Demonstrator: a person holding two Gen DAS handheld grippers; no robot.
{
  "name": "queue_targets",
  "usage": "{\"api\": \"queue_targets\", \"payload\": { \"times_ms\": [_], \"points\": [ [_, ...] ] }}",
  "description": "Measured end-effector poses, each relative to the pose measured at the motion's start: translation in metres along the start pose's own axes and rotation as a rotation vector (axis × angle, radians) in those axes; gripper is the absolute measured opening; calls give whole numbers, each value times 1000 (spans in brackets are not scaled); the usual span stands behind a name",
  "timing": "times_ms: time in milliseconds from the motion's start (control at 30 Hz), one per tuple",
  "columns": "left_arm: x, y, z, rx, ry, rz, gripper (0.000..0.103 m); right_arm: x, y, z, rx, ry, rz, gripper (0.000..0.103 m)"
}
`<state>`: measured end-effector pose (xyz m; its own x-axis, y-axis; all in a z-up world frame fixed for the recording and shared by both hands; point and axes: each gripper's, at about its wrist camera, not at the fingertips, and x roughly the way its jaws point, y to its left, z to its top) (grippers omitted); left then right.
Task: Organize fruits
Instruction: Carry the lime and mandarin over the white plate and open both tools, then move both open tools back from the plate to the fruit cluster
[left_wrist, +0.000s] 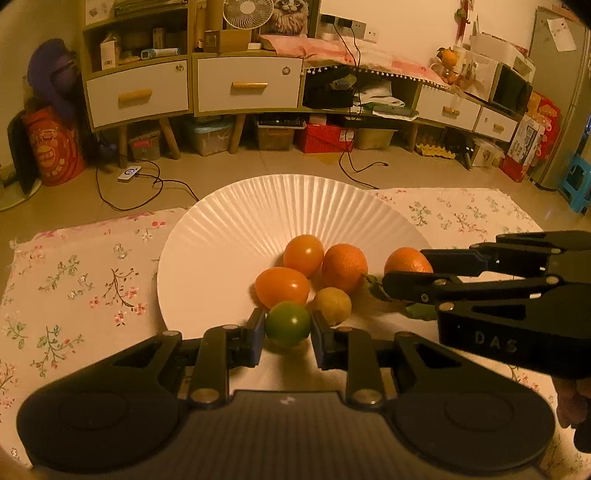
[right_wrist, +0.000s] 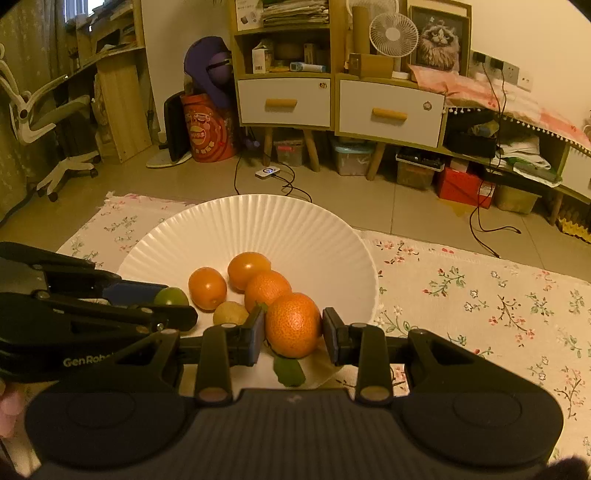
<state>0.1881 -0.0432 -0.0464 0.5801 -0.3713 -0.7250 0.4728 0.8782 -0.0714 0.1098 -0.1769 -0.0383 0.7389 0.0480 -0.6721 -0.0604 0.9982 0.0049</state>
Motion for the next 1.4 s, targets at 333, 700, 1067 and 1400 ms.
{"api": "queue_targets", "payload": {
  "times_ms": [333, 700, 1067, 1400],
  "points": [
    [1, 2, -1, 4, 5, -1, 32, 1, 1, 0, -1, 1, 0, 31],
    [-7, 1, 0, 17, -9, -2, 57, -13, 1, 4, 14, -30, 10, 41],
    [-39, -5, -8, 32, -18, 5, 77, -47, 11, 6, -8, -58, 10, 62],
    [-69, -10, -27, 42, -21, 20, 93, -78, 23, -4, -18, -57, 32, 78]
  ]
}}
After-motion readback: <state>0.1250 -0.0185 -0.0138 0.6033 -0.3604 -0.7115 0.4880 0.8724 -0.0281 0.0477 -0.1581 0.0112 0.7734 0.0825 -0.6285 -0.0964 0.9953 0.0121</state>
